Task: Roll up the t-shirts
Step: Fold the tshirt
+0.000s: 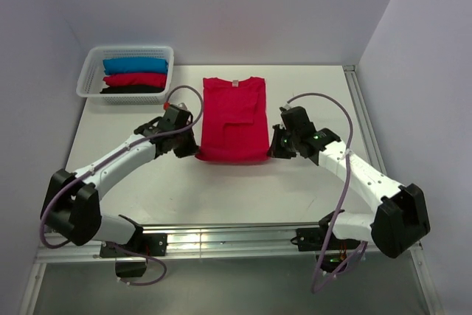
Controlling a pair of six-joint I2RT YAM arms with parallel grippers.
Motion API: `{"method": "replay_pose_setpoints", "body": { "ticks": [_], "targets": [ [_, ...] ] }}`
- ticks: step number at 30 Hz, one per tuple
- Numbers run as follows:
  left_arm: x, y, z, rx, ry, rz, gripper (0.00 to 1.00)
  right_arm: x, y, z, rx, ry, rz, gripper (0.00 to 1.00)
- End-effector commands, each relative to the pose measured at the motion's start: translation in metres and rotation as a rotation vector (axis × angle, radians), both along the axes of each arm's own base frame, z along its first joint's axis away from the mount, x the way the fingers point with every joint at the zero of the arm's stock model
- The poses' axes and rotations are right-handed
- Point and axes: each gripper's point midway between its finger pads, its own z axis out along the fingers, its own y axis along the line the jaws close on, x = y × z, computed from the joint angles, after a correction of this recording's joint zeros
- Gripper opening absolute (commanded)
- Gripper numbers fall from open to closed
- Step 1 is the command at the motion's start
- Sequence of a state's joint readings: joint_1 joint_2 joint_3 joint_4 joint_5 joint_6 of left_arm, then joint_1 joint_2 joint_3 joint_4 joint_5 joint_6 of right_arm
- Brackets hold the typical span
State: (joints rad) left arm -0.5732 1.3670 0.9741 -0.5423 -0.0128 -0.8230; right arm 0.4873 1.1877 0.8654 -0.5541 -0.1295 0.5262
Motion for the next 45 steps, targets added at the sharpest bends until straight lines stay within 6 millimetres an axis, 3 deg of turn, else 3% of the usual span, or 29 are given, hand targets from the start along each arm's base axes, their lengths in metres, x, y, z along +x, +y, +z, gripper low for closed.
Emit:
{"method": "replay_pose_setpoints", "body": {
  "ticks": [1,12,23,32,45],
  "targets": [
    [0.024,0.011,0.004,0.003,-0.009,0.012,0.0,0.021,-0.001,0.012,-0.017,-0.038,0.001,0.0],
    [0.077,0.006,0.005,-0.027,0.006,0.019,0.0,0.069,0.002,0.027,-0.005,-0.05,-0.017,0.0],
    [0.122,0.005,0.003,-0.064,0.044,0.052,0.0,0.11,0.001,0.011,0.014,-0.008,-0.049,0.0],
    [0.151,0.008,-0.017,-0.08,0.086,0.084,0.0,0.143,-0.007,0.004,0.027,0.009,-0.085,0.0],
    [0.188,0.008,-0.031,-0.137,0.1,0.114,0.0,0.183,-0.008,-0.03,0.035,0.069,-0.127,0.0]
  ]
}}
